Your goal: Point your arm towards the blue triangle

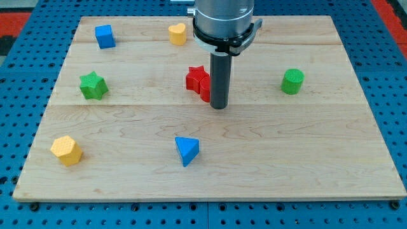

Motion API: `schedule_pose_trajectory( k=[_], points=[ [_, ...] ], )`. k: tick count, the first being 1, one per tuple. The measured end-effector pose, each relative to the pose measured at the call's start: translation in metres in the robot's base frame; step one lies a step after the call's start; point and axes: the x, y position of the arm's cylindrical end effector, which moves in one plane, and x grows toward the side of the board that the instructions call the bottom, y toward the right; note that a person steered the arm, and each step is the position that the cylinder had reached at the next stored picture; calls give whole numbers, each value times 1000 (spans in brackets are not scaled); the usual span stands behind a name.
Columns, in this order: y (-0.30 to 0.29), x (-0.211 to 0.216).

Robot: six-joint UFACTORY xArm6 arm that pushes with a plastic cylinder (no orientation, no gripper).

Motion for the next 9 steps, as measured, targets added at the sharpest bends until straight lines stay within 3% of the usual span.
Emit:
schedule_pose_trajectory(
  k=[1, 3, 4, 6, 7, 8, 9],
  points=[
    [6, 0],
    [81, 0],
    [82, 18],
    [52, 90],
    [9, 88],
    [-13, 44],
    [-34, 44]
  ],
)
